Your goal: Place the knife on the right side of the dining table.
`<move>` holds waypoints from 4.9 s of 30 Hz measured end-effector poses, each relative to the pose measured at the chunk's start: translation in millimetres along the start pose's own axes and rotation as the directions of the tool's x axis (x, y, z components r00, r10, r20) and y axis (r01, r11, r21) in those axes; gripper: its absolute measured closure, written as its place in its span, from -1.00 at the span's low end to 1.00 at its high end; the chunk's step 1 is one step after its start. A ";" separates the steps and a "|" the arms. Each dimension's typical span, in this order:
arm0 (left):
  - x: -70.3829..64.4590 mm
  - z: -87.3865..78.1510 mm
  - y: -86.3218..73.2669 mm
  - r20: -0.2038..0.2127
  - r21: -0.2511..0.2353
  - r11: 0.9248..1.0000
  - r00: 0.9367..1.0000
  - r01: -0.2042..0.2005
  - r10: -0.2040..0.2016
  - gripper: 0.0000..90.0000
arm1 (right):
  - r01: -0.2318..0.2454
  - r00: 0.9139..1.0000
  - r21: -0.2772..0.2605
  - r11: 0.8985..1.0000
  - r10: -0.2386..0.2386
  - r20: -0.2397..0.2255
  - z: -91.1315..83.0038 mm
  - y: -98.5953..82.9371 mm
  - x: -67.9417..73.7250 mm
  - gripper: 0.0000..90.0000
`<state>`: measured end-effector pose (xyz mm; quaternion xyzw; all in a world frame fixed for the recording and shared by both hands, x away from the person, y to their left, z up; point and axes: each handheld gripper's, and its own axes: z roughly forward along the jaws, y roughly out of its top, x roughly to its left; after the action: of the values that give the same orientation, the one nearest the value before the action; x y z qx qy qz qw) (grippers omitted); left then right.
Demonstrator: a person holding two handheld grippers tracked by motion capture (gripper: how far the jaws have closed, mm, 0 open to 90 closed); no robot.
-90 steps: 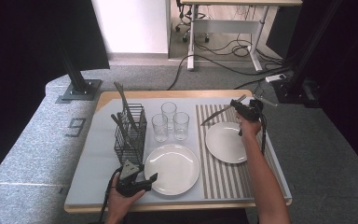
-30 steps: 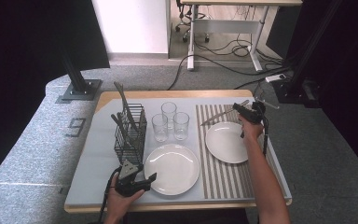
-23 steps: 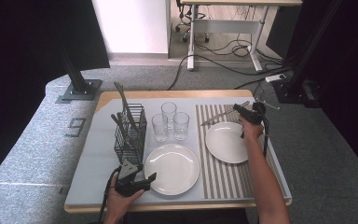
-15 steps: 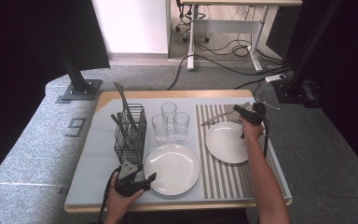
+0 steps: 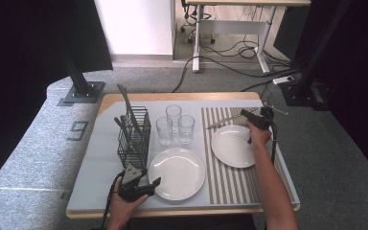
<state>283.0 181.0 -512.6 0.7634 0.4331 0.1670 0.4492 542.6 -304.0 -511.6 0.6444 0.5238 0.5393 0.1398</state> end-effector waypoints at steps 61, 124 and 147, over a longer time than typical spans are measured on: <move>0.3 -1.0 0.4 -0.001 -0.004 1.000 1.000 0.004 -0.004 -0.29 | -0.088 0.994 0.057 0.994 0.084 0.069 4.8 -7.4 -14.1 0.35; -0.6 -0.9 1.0 0.003 -0.003 1.000 1.000 0.006 -0.006 -0.29 | -0.124 0.971 0.103 0.987 0.099 0.219 3.3 -3.3 -17.1 0.24; -0.8 0.0 0.6 -0.001 -0.002 1.000 1.000 0.005 -0.005 -0.29 | -0.029 0.983 0.130 0.991 0.004 0.184 10.3 8.4 -9.8 0.20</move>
<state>282.8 180.2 -511.9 0.7618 0.4352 0.1664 0.4501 557.0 -311.6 -514.6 0.7035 0.5379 0.4429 0.1399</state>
